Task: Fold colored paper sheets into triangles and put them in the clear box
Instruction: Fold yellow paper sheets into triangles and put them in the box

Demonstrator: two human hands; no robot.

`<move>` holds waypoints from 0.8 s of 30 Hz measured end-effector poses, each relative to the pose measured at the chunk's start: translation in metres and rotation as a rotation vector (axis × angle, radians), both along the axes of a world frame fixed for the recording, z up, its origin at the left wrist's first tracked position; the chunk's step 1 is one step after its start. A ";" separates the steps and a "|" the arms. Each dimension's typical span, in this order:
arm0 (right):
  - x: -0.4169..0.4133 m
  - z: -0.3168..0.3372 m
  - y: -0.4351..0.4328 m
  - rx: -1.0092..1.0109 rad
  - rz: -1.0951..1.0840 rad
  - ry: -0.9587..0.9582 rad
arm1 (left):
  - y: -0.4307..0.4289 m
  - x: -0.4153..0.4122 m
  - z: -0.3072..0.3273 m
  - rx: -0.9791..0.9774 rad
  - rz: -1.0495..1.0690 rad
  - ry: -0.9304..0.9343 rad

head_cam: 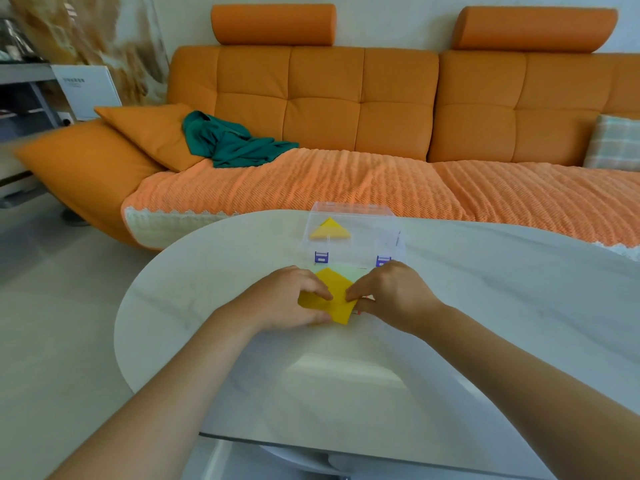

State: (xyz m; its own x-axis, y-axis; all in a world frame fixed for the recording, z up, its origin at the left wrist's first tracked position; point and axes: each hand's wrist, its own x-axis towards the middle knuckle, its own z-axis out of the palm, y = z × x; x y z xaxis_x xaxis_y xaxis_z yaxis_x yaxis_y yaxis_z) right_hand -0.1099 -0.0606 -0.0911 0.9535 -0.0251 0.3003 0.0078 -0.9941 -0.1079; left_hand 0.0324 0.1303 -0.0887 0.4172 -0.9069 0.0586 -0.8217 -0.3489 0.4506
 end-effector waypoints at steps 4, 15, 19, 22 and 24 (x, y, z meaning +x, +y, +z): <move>-0.003 0.002 -0.004 0.038 0.050 0.049 | 0.001 -0.005 0.006 0.032 0.027 -0.017; -0.089 0.022 -0.023 0.192 -0.114 0.086 | -0.042 -0.073 0.001 -0.071 -0.103 -0.076; -0.116 0.017 -0.045 0.357 -0.219 0.095 | -0.058 -0.098 0.000 -0.088 -0.136 -0.034; -0.121 0.010 -0.056 0.328 -0.331 0.097 | -0.070 -0.110 0.000 -0.080 -0.169 -0.035; -0.121 0.007 -0.061 0.258 -0.372 0.177 | -0.076 -0.114 0.000 -0.079 -0.181 -0.052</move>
